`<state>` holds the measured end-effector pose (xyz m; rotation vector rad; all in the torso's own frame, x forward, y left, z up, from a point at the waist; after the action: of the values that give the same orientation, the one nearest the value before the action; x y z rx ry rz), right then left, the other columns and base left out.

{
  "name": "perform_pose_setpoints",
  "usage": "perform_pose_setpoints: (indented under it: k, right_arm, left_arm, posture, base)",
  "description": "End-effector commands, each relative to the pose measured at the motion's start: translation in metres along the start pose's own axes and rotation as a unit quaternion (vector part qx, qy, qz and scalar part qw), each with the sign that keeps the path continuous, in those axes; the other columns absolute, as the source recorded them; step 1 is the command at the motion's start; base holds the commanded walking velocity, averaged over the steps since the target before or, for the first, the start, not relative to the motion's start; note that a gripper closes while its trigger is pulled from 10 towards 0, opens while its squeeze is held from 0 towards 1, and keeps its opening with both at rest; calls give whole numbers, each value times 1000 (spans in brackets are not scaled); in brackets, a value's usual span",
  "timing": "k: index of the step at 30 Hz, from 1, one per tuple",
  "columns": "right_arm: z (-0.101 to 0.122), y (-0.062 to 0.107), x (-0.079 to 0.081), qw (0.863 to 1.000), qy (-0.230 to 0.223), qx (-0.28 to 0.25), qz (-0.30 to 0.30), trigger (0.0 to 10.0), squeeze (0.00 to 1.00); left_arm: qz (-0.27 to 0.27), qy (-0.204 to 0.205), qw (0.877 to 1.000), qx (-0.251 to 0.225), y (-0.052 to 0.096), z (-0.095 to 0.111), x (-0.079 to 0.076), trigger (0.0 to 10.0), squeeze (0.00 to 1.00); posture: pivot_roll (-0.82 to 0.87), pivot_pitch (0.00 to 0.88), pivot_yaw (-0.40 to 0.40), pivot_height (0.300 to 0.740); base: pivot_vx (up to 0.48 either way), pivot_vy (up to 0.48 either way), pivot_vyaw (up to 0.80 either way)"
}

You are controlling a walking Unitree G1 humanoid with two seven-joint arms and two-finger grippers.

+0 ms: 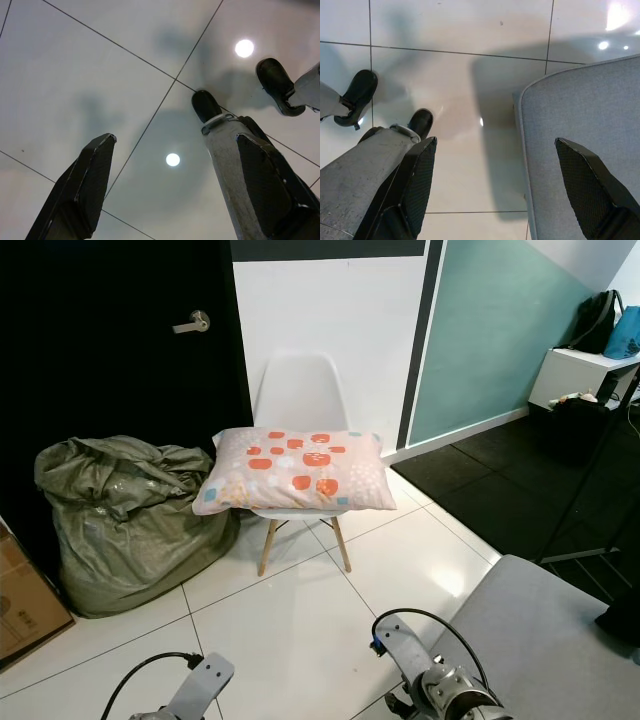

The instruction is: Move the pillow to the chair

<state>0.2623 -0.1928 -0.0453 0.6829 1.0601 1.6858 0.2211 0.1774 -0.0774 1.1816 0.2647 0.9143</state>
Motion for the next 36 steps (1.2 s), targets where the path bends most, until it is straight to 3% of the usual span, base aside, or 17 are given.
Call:
perform_pose_setpoints:
  k: [1, 16, 36]
  right_arm:
    - [-4, 0, 0, 1000, -3, 4, 2, 10000, 0]
    - [-8, 0, -2, 1000, 2, 10, 1, 10000, 0]
    - [2, -1, 4, 1000, -12, -9, -5, 10000, 0]
  left_arm:
    - [-2, -3, 1000, 5, 0, -4, -1, 10000, 0]
    - [-3, 4, 1000, 4, 0, -4, -5, 10000, 0]
    - [5, 4, 1000, 6, 1, -4, 5, 10000, 0]
  posture:
    - [-114, 0, -58, 740]
    - [-100, 0, -75, 740]
    - [-121, 0, -47, 740]
  base:
    - [0, 0, 0]
    - [0, 0, 0]
    - [0, 0, 0]
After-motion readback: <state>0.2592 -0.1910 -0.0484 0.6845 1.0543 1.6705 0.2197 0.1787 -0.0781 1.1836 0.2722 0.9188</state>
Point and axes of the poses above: a point about 5 cm out from each wrist's last joint towards the gripper, its own y axis pointing back from the gripper into the wrist, its own z axis along the axis of the wrist's last joint, x = y × z, the point moved 1 cm from there along -y, pointing out of the wrist towards the gripper, and after that the axes turned 14 degrees about -y, right-handed, at the moved point
